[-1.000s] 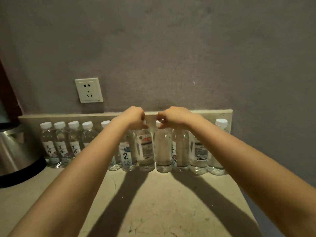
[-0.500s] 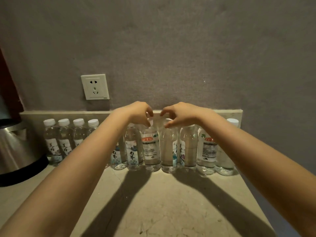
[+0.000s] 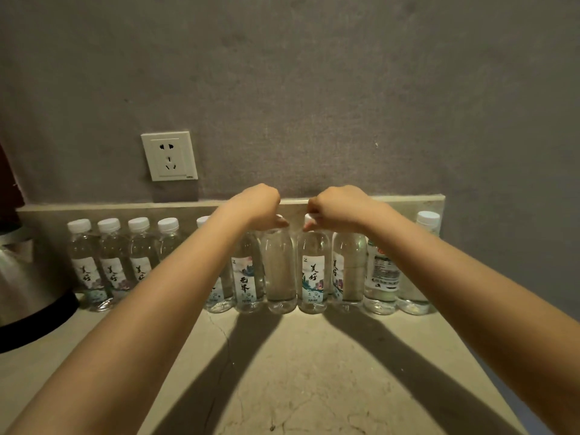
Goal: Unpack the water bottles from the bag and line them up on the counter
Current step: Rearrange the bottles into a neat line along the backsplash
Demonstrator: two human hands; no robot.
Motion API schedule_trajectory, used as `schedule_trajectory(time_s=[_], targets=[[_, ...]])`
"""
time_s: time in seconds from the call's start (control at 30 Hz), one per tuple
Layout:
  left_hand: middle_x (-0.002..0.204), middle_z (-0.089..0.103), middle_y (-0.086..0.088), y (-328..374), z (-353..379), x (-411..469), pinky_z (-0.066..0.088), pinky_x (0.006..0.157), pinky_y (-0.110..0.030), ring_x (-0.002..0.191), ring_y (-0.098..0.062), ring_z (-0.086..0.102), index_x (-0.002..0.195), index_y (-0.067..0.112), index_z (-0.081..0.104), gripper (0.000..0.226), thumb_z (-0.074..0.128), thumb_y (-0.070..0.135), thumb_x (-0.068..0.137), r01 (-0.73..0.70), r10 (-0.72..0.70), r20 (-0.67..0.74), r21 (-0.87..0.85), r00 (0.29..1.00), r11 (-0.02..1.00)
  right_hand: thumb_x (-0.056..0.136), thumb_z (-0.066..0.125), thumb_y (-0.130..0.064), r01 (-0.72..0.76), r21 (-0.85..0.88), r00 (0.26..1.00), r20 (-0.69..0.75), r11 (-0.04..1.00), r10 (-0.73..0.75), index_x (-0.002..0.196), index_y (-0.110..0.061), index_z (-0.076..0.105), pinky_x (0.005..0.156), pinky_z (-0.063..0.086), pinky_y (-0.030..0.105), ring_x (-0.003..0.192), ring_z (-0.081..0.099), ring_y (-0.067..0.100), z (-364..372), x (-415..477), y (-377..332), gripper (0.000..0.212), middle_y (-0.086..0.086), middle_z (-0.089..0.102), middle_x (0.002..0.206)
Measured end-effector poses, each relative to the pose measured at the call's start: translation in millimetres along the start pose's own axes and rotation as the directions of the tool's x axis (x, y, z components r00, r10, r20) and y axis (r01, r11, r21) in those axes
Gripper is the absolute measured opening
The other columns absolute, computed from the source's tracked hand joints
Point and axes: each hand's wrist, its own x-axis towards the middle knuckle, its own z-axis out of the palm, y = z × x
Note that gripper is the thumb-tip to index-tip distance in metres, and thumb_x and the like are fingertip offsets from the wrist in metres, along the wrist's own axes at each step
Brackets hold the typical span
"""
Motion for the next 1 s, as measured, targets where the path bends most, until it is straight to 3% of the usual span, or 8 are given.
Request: schedule_trajectory(time_s=[0.13, 0.27, 0.33, 0.5, 0.7, 0.8, 0.93, 1.0], targets=[[0.063, 0.054, -0.004, 2, 4, -2, 0.045, 0.061, -0.031, 0.065, -0.022, 0.054, 0.066, 0.009, 0.057, 0.042, 0.061, 0.045, 0.086, -0.001, 0.000, -0.031, -0.027, 1.000, 1.000, 0.089, 0.041, -0.065, 0.014, -0.088, 0.997, -0.076, 0.996, -0.021, 0.109, -0.017, 0.062, 0.073, 0.036, 0.032, 0.103, 0.062, 0.026, 7, -1, -4, 0.056, 0.004, 0.067, 0.108], [0.098, 0.064, 0.004, -10, -3, -5, 0.050, 0.076, -0.030, 0.088, -0.017, 0.059, 0.108, 0.017, 0.067, 0.036, 0.072, 0.038, 0.079, -0.058, 0.080, 0.095, -0.213, 0.992, 0.975, 0.086, 0.055, -0.059, 0.004, 0.130, 1.000, -0.021, 0.992, -0.001, 0.122, -0.025, 0.055, 0.074, 0.040, 0.031, 0.105, 0.059, 0.021, 3, -6, -1, 0.049, -0.003, 0.064, 0.118], [0.094, 0.056, 0.009, -14, -6, -6, 0.043, 0.076, -0.027, 0.087, -0.014, 0.054, 0.122, 0.022, 0.061, 0.043, 0.072, 0.029, 0.080, -0.111, 0.146, 0.144, -0.224, 0.979, 0.968, 0.087, 0.060, -0.050, 0.023, 0.190, 0.999, 0.024, 0.982, -0.028, 0.126, -0.029, 0.053, 0.074, 0.039, 0.030, 0.106, 0.058, 0.020, 1, -7, -1, 0.045, -0.006, 0.062, 0.121], [0.082, 0.061, -0.001, -14, 0, -1, 0.043, 0.065, -0.030, 0.073, -0.018, 0.054, 0.091, 0.017, 0.067, 0.020, 0.066, 0.036, 0.083, -0.124, 0.144, 0.126, -0.152, 0.982, 0.980, 0.089, 0.060, -0.042, 0.014, 0.189, 0.998, 0.056, 0.982, -0.025, 0.128, -0.028, 0.053, 0.077, 0.040, 0.030, 0.109, 0.057, 0.020, 0, -4, -4, 0.041, -0.005, 0.062, 0.123], [0.062, 0.052, 0.000, -2, 2, 3, 0.036, 0.051, -0.027, 0.057, -0.016, 0.047, 0.061, 0.015, 0.052, 0.037, 0.062, 0.041, 0.085, -0.061, 0.061, 0.064, -0.003, 0.996, 0.998, 0.090, 0.060, -0.037, 0.006, 0.223, 0.999, 0.040, 0.975, -0.015, 0.128, -0.026, 0.054, 0.082, 0.046, 0.034, 0.109, 0.058, 0.023, 4, -7, -5, 0.041, -0.003, 0.062, 0.125], [0.062, 0.053, 0.001, 2, 1, 4, 0.036, 0.051, -0.027, 0.058, -0.016, 0.049, 0.063, 0.015, 0.057, 0.035, 0.062, 0.042, 0.084, -0.054, 0.053, 0.077, 0.009, 0.996, 0.998, 0.090, 0.060, -0.035, -0.003, 0.237, 0.999, 0.041, 0.971, -0.007, 0.130, -0.028, 0.053, 0.085, 0.047, 0.035, 0.110, 0.058, 0.023, 5, -9, -5, 0.041, -0.003, 0.062, 0.126], [0.079, 0.059, -0.001, 0, 0, 4, 0.040, 0.060, -0.028, 0.070, -0.019, 0.054, 0.089, 0.012, 0.064, 0.027, 0.065, 0.039, 0.083, -0.080, 0.087, 0.169, -0.050, 0.982, 0.996, 0.088, 0.064, -0.033, 0.005, 0.310, 1.000, 0.024, 0.951, -0.013, 0.127, -0.028, 0.055, 0.080, 0.045, 0.032, 0.098, 0.057, 0.017, 5, -12, -4, 0.040, -0.003, 0.065, 0.118], [0.077, 0.057, -0.002, 0, 1, 4, 0.038, 0.057, -0.026, 0.068, -0.019, 0.052, 0.086, 0.011, 0.061, 0.029, 0.064, 0.040, 0.085, -0.078, 0.083, 0.163, -0.034, 0.983, 0.996, 0.088, 0.064, -0.030, 0.011, 0.331, 1.000, 0.015, 0.944, -0.017, 0.126, -0.027, 0.056, 0.079, 0.044, 0.032, 0.096, 0.056, 0.017, 6, -12, -5, 0.039, -0.002, 0.065, 0.116]])
